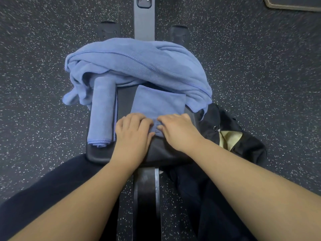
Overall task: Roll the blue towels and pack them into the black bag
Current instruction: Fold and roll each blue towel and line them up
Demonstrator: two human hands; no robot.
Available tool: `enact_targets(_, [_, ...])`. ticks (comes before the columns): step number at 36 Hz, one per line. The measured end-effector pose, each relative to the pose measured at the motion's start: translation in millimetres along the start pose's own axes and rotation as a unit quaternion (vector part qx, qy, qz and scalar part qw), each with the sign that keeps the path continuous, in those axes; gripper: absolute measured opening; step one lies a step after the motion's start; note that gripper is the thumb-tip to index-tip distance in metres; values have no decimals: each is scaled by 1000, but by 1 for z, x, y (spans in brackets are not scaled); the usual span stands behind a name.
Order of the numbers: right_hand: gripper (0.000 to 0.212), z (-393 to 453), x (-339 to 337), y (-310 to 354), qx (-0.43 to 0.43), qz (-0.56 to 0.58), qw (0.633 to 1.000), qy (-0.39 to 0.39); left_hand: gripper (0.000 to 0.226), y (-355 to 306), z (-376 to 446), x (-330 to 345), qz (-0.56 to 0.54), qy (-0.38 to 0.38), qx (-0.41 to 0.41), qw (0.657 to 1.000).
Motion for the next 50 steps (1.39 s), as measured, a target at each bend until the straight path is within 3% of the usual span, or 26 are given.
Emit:
enact_targets(6, [23,-2,-2,-2,41,23,999,-14,27,-8,-6,-2,21,-16,23,999])
enact_targets(12, [27,-3,-4,-2,64,7,997,-52,44,-11,-16,7,22,49,7,999])
enact_targets(17, [14,-3,-16,2,62,1,980,-187,49,-9,-10,12,37,85,8,996])
enact_targets(20, [15,-5,-17,8,50,-5,976,-210,49,-8,-6,14,42,98,-1,994])
enact_targets(26, [21,-8,-12,13,61,-49,981,-176,46,-5,0,18,35,98,-3,995])
enact_targets(34, [22,-4,-14,7,76,-26,983,-165,47,1,18,25,21,111,0,994])
enact_targets(40, [45,1,-5,-3,62,-23,994,-92,49,4,39,28,13,131,6,991])
enact_targets(50, [30,4,-6,-12,30,68,997,-12,44,9,36,17,-1,141,41,989])
Point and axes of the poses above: each hand's wrist, its own z-axis towards the middle knuckle, its own x-axis out of the palm, y = z × x, the point moved 4 cm from there along z, towards the middle knuckle, and after that the axes turned 8 degrees about -y, right-handed, at the moved point
